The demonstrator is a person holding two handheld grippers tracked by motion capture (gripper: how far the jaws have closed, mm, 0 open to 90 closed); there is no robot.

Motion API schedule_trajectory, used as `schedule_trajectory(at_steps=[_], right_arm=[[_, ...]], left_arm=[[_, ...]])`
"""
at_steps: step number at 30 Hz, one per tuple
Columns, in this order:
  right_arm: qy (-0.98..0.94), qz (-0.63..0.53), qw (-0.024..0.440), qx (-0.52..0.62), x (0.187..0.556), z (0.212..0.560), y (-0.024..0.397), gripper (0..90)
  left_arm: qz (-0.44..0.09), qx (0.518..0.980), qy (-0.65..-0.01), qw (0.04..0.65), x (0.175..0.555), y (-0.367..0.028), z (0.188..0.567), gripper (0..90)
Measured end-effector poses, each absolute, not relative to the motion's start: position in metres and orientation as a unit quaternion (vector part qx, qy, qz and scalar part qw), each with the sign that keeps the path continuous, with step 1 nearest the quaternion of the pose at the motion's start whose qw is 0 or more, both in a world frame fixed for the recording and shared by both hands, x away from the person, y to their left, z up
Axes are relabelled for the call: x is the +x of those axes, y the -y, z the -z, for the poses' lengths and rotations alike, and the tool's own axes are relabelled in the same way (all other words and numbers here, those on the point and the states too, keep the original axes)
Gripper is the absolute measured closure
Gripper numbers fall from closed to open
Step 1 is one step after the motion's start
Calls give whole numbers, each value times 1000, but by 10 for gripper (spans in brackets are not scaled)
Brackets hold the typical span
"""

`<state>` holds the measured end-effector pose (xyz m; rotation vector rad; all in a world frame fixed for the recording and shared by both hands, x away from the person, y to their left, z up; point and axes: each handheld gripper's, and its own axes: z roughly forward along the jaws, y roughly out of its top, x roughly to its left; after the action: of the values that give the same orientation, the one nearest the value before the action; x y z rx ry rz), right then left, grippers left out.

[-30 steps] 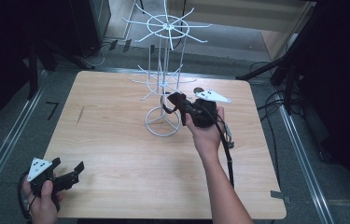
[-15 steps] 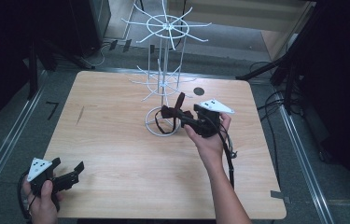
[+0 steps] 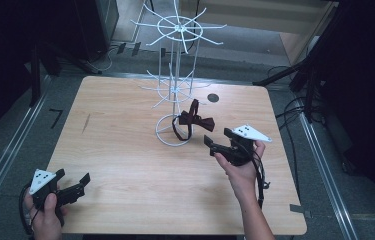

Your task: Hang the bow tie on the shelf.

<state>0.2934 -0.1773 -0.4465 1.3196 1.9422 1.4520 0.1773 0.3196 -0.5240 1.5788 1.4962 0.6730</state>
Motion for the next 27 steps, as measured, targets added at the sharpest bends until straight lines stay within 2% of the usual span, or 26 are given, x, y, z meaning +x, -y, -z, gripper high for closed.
schedule_trajectory(at_steps=[6,20,27], right_arm=[[-683,-526,187,471,283,452,194,152],[-674,-508,195,499,248,487,236,149],[-669,-505,208,504,235,493,261,145]], left_arm=[[-270,631,-596,417,177,-319,524,81],[-272,630,-597,416,177,-319,524,81],[-272,631,-597,414,177,-318,524,81]])
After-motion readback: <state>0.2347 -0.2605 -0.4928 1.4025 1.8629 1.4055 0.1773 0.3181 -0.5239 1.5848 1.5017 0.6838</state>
